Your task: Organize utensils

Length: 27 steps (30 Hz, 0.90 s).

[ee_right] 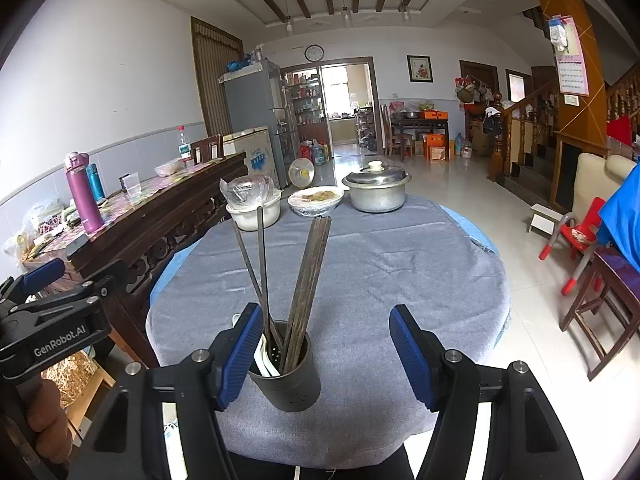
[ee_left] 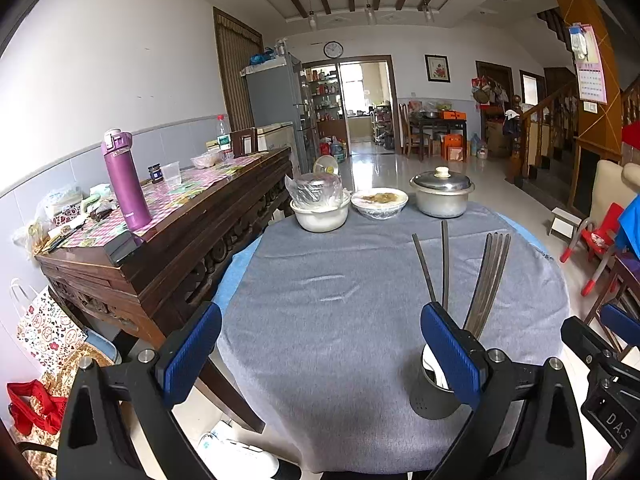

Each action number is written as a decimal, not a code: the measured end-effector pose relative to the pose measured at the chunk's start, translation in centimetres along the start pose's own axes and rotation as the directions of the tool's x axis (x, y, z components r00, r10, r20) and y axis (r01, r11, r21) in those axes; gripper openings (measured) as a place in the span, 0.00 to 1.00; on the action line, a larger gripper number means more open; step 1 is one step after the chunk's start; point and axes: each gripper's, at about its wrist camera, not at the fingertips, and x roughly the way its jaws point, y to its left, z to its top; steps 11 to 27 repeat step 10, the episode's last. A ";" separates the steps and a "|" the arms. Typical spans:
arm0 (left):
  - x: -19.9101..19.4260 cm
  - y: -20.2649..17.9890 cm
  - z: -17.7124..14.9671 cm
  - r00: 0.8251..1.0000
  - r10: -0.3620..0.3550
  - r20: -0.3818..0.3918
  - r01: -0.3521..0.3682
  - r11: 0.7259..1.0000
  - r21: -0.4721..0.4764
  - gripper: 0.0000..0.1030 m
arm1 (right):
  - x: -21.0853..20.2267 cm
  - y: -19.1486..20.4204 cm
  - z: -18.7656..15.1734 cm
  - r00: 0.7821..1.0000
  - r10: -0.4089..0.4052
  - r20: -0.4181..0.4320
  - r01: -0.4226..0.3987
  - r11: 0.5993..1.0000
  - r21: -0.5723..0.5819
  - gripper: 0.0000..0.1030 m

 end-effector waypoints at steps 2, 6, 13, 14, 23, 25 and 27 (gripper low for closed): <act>0.2 0.0 0.0 1.000 -0.002 -0.006 0.002 1.000 0.000 0.96 | 0.2 0.0 0.0 1.000 0.000 -0.004 0.000 1.000 -0.002 0.67; 0.9 -0.1 0.0 1.000 -0.006 -0.017 0.006 1.000 -0.001 0.96 | 1.0 -0.2 0.0 1.000 -0.002 -0.015 0.002 1.000 0.004 0.67; 2.8 0.3 0.3 0.998 -0.036 -0.049 0.035 0.999 -0.028 0.96 | 2.5 -1.4 0.0 0.999 -0.026 -0.034 0.027 0.999 0.025 0.68; 2.8 0.3 0.3 0.998 -0.036 -0.049 0.035 0.999 -0.028 0.96 | 2.5 -1.4 0.0 0.999 -0.026 -0.034 0.027 0.999 0.025 0.68; 2.8 0.3 0.3 0.998 -0.036 -0.049 0.035 0.999 -0.028 0.96 | 2.5 -1.4 0.0 0.999 -0.026 -0.034 0.027 0.999 0.025 0.68; 2.8 0.3 0.3 0.998 -0.036 -0.049 0.035 0.999 -0.028 0.96 | 2.5 -1.4 0.0 0.999 -0.026 -0.034 0.027 0.999 0.025 0.68; 2.8 0.3 0.3 0.998 -0.036 -0.049 0.035 0.999 -0.028 0.96 | 2.5 -1.4 0.0 0.999 -0.026 -0.034 0.027 0.999 0.025 0.68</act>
